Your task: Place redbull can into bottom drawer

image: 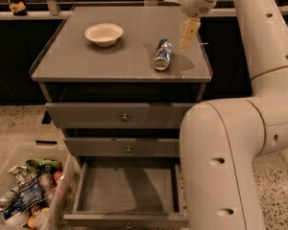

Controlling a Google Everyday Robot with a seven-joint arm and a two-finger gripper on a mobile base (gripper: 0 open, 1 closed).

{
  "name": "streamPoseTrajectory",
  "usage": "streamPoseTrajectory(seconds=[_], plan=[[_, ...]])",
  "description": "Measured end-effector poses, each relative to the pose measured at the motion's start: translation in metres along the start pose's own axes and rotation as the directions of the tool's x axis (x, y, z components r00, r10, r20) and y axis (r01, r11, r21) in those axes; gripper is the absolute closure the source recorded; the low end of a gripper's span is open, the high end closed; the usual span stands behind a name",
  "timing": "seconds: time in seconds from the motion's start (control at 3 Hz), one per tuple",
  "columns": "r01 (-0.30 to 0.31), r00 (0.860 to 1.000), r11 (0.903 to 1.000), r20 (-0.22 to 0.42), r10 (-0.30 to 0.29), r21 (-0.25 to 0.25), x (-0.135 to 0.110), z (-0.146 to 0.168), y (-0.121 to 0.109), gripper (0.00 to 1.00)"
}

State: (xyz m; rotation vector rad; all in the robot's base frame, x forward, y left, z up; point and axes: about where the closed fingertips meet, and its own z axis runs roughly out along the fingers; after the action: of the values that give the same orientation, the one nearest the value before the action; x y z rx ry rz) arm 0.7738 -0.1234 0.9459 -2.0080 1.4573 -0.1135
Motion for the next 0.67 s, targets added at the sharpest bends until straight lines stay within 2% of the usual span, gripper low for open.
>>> streamPoseTrajectory(seconds=[0.33,0.67], plan=[[0.095,0.995,0.9942,0.022,-0.094,-0.05,-0.01,0.005,0.01,0.0],[0.292,0.957,0.9466,0.037,-0.289,-0.137,-0.032,0.015,0.019,0.0]])
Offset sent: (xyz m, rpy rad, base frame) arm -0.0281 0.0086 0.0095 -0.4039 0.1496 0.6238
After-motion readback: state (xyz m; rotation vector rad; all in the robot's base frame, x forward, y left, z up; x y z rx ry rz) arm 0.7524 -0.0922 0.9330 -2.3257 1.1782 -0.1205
